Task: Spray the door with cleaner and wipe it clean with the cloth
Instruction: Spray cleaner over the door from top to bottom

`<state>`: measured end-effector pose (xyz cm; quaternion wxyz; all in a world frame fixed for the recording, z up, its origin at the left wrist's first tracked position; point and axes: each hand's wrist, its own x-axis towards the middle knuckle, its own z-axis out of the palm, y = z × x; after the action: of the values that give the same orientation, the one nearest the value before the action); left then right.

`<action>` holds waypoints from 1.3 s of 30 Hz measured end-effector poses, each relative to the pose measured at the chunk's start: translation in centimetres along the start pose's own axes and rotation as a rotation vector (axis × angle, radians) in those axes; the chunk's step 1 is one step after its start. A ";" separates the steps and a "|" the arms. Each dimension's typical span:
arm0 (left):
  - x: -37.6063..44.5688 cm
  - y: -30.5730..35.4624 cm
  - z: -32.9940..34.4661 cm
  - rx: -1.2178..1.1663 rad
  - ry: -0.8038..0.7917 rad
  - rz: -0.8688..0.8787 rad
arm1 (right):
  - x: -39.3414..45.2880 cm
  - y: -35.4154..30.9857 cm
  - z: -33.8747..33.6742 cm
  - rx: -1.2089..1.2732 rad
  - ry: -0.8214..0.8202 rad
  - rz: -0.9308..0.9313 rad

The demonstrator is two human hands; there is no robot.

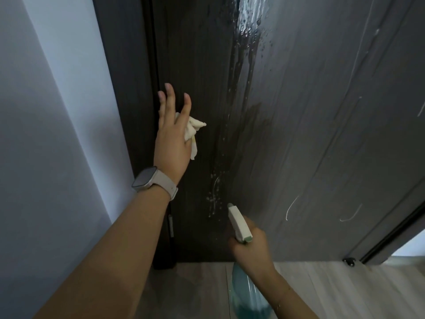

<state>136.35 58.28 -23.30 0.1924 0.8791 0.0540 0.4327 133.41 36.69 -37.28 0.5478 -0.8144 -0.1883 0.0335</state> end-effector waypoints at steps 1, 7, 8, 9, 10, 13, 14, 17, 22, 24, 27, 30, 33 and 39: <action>0.0 0.2 -0.1 -0.014 0.002 -0.001 | -0.2 -0.6 -0.7 0.021 0.018 -0.015; -2.0 5.6 0.5 -0.102 -0.024 0.022 | -0.8 -4.2 -7.1 0.121 0.155 -0.113; -2.1 7.0 0.7 -0.107 -0.053 0.075 | -0.7 -5.0 -8.5 0.139 0.176 -0.118; -1.9 8.2 0.9 -0.103 -0.079 0.128 | -0.6 -5.8 -9.9 0.163 0.199 -0.124; -1.3 9.5 1.0 -0.094 -0.100 0.176 | -0.4 -6.7 -11.4 0.179 0.227 -0.138; 1.7 13.3 0.8 -0.080 -0.128 0.296 | 0.5 -9.9 -16.0 0.161 0.278 -0.212; 3.1 14.5 0.6 -0.081 -0.134 0.326 | 1.0 -10.9 -17.5 0.150 0.280 -0.233; 7.0 17.3 0.2 -0.046 -0.127 0.394 | 2.8 -13.9 -21.4 0.105 0.318 -0.299; 13.7 20.6 0.7 0.108 -0.105 0.487 | 6.5 -18.2 -26.2 0.048 0.364 -0.357; 15.4 21.3 1.4 0.203 -0.099 0.479 | 7.9 -19.5 -27.8 0.056 0.393 -0.361; 15.9 21.4 2.4 0.280 -0.072 0.460 | 9.5 -21.1 -29.5 0.077 0.422 -0.366; 15.7 21.0 2.7 0.271 -0.054 0.463 | 10.4 -22.2 -30.5 0.086 0.401 -0.375; 15.8 20.8 2.5 0.259 -0.048 0.478 | 10.9 -22.9 -30.6 0.073 0.392 -0.393; 15.9 20.6 2.8 0.250 -0.039 0.488 | 11.3 -22.5 -30.1 0.071 0.402 -0.361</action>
<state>146.87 42.64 -5.12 -0.0266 0.8912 -0.1100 0.4392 145.63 21.48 -3.20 0.5996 -0.7382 -0.2168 -0.2204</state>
